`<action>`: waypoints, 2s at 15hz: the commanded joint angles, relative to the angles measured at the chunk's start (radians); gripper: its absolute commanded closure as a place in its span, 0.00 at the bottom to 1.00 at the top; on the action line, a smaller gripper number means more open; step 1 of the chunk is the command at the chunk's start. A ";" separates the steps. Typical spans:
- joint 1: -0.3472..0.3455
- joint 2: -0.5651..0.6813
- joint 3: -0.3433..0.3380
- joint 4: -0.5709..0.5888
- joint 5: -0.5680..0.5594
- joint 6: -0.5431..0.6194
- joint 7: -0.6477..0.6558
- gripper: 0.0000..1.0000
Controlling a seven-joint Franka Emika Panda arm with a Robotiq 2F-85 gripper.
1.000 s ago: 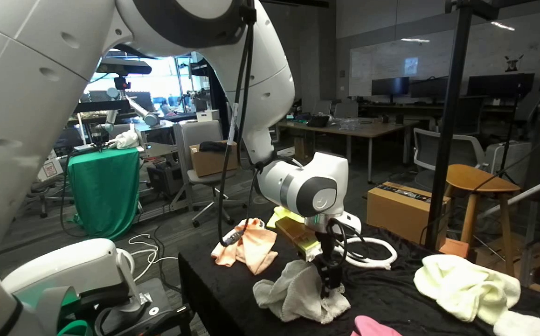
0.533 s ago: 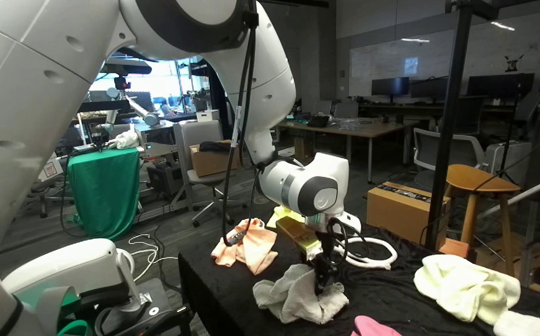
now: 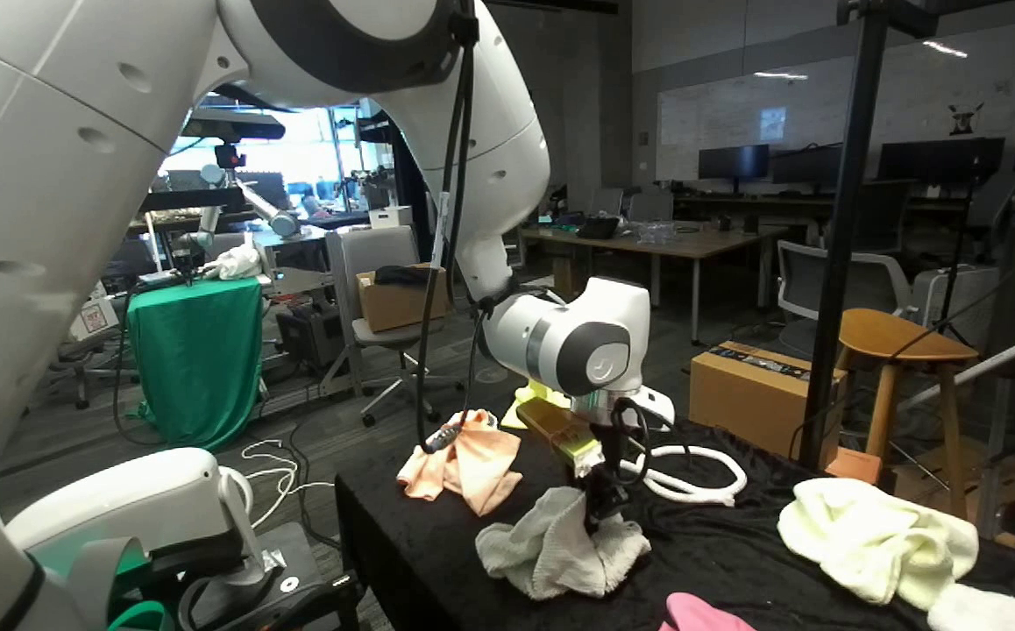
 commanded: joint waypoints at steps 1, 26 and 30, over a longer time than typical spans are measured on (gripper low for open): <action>0.023 -0.062 -0.010 -0.036 0.015 0.039 0.007 0.92; 0.204 0.110 -0.150 0.299 0.339 0.729 0.477 0.92; 0.246 0.159 -0.180 0.352 0.325 0.721 0.495 0.92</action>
